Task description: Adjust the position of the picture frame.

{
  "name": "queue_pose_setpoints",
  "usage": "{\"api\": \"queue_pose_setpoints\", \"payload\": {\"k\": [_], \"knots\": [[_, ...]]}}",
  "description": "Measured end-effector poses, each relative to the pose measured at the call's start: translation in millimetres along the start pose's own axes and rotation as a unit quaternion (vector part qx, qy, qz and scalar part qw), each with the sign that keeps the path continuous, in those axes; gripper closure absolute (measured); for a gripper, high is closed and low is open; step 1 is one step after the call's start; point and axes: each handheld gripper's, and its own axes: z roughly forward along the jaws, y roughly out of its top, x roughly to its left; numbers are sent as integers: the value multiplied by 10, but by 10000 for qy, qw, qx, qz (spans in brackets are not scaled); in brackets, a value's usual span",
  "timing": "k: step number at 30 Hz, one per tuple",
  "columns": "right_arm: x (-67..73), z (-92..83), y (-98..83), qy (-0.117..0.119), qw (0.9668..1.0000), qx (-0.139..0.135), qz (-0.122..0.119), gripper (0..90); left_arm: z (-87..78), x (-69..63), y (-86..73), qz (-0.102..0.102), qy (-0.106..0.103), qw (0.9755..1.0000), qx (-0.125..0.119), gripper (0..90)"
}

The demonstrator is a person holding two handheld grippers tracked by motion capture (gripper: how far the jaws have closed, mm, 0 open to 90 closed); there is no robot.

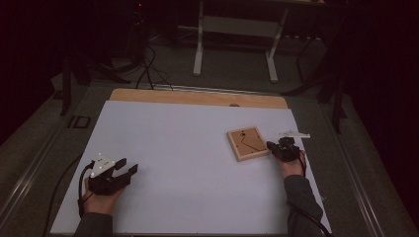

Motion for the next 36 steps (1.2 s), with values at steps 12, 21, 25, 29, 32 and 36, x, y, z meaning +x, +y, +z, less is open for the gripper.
{"api": "queue_pose_setpoints", "payload": {"k": [12,21,25,29,32,36], "knots": [[-7,4,-10,30,10000,29,-9,898,-3,3,0,-5,0,10000,-28,494],[6,-13,-25,73,9999,40,-75,898,-6,2,1,2,8,10000,-48,493],[17,-22,-29,73,9999,62,-125,898,-7,4,1,-4,19,10000,-66,492],[27,-28,-32,79,9998,70,-167,898,-5,3,2,5,21,10000,-66,492],[34,-33,-35,84,9997,78,-210,898,-3,5,1,15,26,10000,-62,493],[45,-41,-43,96,9996,80,-237,898,-2,8,2,13,27,10000,-71,492]]}}
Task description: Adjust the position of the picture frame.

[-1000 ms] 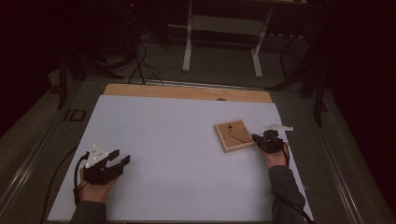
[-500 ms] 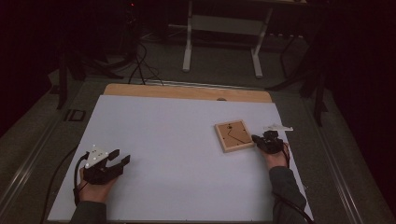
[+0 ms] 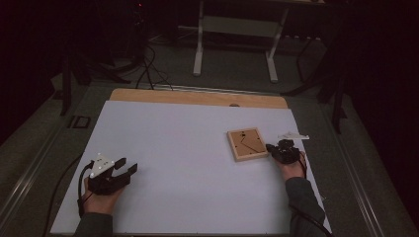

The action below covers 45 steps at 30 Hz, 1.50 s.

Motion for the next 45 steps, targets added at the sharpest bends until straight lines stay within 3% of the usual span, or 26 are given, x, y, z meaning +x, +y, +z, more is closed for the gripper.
{"api": "queue_pose_setpoints", "payload": {"k": [26,45], "knots": [[143,-65,-66,224,9988,63,-434,897,13,2,2,-19,15,10000,22,493],[365,-119,-140,550,9948,60,-851,897,23,1,2,-24,19,10000,43,493]]}}
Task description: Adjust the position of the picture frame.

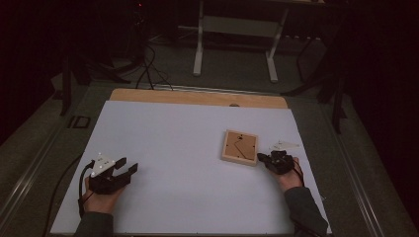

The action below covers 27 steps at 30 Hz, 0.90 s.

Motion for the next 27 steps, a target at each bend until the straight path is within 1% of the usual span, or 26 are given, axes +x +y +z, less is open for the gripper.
{"api": "queue_pose_setpoints", "payload": {"k": [4,5,9,16,27], "knots": [[79,6,4,86,9999,25,-140,897,2,0,0,0,4,10000,2,493],[116,16,4,129,9997,40,-207,897,2,1,0,1,3,10000,2,493],[202,40,9,178,9992,64,-345,897,2,1,0,3,7,10000,4,493],[376,92,42,365,9978,52,-547,897,2,2,0,0,2,10000,3,493],[585,189,130,570,9952,56,-795,897,2,0,1,-9,4,10000,-3,492]]}}
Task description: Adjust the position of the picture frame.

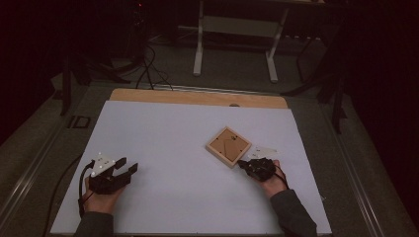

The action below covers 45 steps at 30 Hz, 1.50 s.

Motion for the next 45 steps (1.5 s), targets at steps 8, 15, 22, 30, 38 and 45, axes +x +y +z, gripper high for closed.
{"api": "queue_pose_setpoints", "payload": {"k": [8,15,22,30,38,45], "knots": [[104,122,121,121,9999,-5,-106,896,-4,2,1,-3,-3,10000,-2,493],[33,70,133,91,9999,-115,-8,896,-14,12,-3,-33,11,10000,-10,493],[-222,-62,147,-223,9986,-324,352,896,-2,2,-3,-21,17,10000,6,492],[-475,-43,197,-557,9948,-407,746,896,-7,5,-4,-19,15,10000,7,493],[-611,46,274,-706,9921,-339,975,897,-14,-3,-5,-13,1,10000,5,492],[-689,137,334,-847,9891,-264,1176,891,-22,1,-10,-9,-4,10000,17,492]]}}
